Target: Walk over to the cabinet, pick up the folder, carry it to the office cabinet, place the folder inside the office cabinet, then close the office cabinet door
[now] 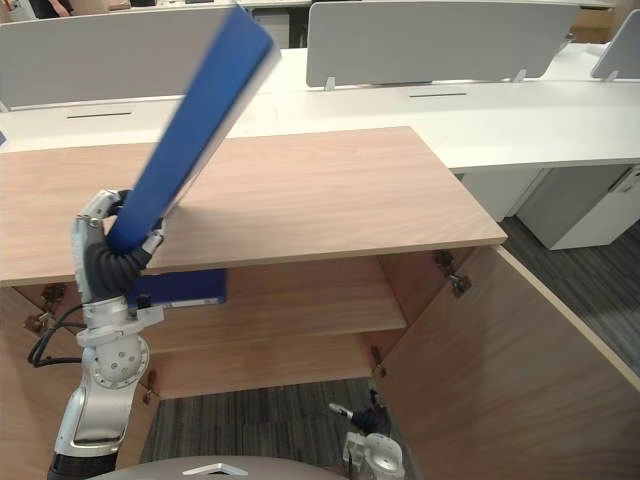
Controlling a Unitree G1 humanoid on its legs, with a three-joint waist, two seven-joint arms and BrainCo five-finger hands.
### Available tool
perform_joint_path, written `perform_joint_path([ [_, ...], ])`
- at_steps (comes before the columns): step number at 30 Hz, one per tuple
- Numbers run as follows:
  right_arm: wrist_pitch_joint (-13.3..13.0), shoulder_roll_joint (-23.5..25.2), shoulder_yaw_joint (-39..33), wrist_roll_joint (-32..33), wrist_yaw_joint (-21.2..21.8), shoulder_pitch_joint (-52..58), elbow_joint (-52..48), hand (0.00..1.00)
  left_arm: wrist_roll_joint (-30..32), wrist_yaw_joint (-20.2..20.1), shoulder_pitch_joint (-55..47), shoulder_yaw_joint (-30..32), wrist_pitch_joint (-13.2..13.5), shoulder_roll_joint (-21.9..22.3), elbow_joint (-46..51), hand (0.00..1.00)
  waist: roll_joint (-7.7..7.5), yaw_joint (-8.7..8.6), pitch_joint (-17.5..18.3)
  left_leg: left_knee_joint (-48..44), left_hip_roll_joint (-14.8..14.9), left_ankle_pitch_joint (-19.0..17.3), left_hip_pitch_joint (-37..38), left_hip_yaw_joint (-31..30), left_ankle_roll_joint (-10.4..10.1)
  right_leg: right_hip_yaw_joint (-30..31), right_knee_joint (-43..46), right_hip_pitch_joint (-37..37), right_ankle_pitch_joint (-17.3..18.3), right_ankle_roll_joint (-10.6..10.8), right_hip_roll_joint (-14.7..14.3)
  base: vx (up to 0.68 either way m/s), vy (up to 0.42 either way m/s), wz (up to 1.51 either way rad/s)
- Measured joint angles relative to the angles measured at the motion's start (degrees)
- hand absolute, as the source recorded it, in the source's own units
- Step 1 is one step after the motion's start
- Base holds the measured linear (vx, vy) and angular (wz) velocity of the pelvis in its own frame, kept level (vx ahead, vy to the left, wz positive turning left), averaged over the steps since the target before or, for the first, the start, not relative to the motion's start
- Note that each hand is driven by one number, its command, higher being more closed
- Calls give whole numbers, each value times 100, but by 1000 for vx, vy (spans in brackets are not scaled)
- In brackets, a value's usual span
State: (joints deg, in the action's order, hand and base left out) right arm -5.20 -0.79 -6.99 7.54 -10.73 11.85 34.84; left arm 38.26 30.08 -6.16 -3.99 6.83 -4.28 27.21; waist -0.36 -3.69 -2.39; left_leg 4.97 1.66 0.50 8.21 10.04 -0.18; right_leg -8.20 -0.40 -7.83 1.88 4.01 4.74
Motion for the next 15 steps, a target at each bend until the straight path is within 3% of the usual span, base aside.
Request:
perform_joint_path([
  [9,-265,284,-15,-35,-318,599,-2454,0,-227,470,-32,172,-1,159,938,100,-6,-70,-26,-2,10,-10,-14,133,-2,142,40,139,9,16,-7,-14,-7,-8],
  [15,-586,436,87,-346,-492,720,-4223,0,-334,483,-34,114,59,279,1166,100,4,-131,-57,-35,7,-63,-3,310,18,309,52,204,-8,31,-11,21,2,-15],
])
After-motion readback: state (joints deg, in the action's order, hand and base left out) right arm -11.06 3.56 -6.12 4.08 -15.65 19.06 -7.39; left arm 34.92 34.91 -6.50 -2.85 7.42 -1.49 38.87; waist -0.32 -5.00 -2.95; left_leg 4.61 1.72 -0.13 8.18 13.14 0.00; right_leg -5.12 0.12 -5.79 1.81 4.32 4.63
